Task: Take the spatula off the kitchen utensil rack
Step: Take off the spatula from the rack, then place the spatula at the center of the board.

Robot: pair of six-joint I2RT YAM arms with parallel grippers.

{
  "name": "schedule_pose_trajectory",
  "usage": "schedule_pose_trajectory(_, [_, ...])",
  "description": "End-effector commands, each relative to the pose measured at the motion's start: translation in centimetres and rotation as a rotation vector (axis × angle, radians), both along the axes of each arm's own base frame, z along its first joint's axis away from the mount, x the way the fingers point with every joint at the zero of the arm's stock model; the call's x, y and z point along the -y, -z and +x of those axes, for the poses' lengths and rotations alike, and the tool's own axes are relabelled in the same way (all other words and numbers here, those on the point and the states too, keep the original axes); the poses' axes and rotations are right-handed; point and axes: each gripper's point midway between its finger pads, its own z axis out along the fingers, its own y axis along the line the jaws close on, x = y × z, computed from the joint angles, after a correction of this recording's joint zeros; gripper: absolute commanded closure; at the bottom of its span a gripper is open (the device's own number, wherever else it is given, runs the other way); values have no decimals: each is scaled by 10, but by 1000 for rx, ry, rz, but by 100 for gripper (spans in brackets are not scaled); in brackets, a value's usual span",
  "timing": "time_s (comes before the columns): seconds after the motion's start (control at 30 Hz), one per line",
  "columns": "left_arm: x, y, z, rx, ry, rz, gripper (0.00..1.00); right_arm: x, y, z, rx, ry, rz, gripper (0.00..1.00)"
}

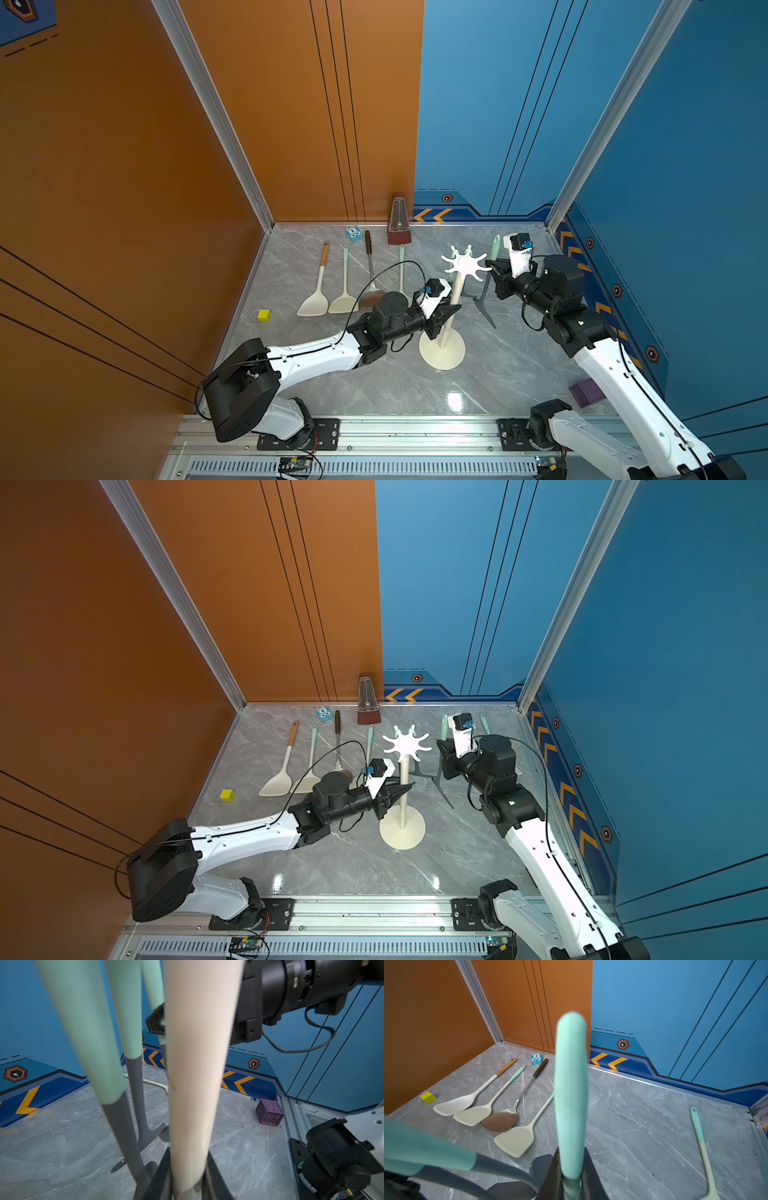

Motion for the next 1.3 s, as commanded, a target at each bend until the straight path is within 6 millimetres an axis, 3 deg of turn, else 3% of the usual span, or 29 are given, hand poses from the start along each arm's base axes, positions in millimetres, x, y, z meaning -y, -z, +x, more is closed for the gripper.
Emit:
schedule_pose_trajectory(0.0, [4, 49, -21, -79, 64, 172, 87, 29, -4, 17, -28, 171, -26, 100])
schedule_pose_trajectory(0.33, [3, 58, -28, -42, 67, 213, 84, 72, 9, 62, -170, 432, -102, 100])
schedule_pose_trajectory(0.87, [2, 64, -27, -30, 46, 235, 84, 91, 36, 140, -375, 594, -322, 100])
schedule_pose_trajectory(1.27, [1, 67, -25, -36, 36, 240, 84, 95, 53, 176, -459, 680, -371, 100])
